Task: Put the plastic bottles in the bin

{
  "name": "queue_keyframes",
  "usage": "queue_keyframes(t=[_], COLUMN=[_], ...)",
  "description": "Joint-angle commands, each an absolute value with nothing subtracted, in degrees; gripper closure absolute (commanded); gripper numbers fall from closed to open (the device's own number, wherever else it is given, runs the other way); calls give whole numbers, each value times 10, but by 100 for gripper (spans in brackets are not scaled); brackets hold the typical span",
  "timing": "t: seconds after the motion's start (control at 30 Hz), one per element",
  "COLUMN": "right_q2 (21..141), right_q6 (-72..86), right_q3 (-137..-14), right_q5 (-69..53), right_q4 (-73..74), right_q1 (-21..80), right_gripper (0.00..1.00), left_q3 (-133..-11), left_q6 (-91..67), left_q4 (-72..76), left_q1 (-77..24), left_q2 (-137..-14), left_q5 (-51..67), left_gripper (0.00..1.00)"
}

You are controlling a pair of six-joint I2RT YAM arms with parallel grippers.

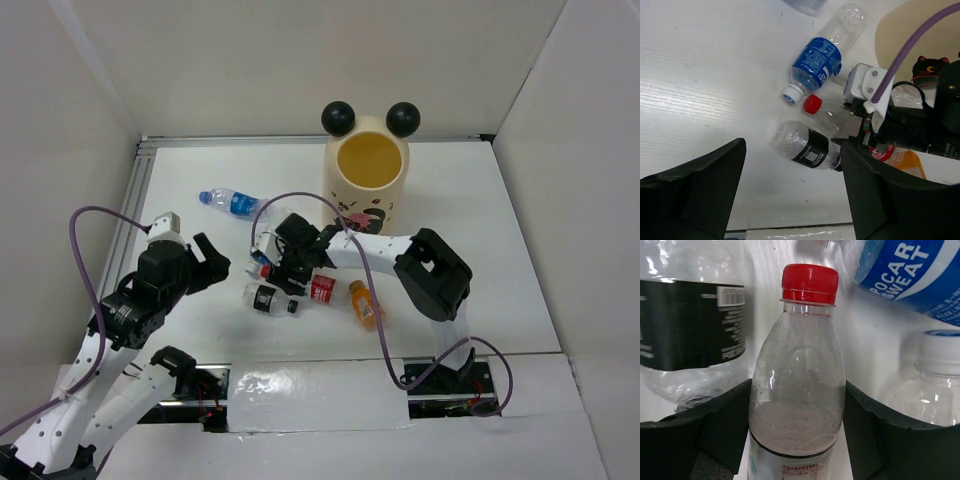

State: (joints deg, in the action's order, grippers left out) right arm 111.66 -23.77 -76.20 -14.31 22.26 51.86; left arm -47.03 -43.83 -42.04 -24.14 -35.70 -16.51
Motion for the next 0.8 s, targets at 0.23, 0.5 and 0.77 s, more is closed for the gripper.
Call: queue_keyframes(t=[0.23,0.5,0.77], right_q2=[1132,1046,958], right_q6=[-286,-303,-251], right_q3=[-802,-1010,-1151], right_q5=[-230,-441,-600], right_q4=[321,459,378], right_q1=[516,451,353], right_gripper=[60,75,80], left_q3=[-419,-395,-395], left_q6=[-579,-701,-804], left_q4=[-423,-453,-453], left_q1=[-243,-243,-243], left_q2=[-367,-381,-431], left_q5=[-70,-4,60], left_gripper=[13,15,13])
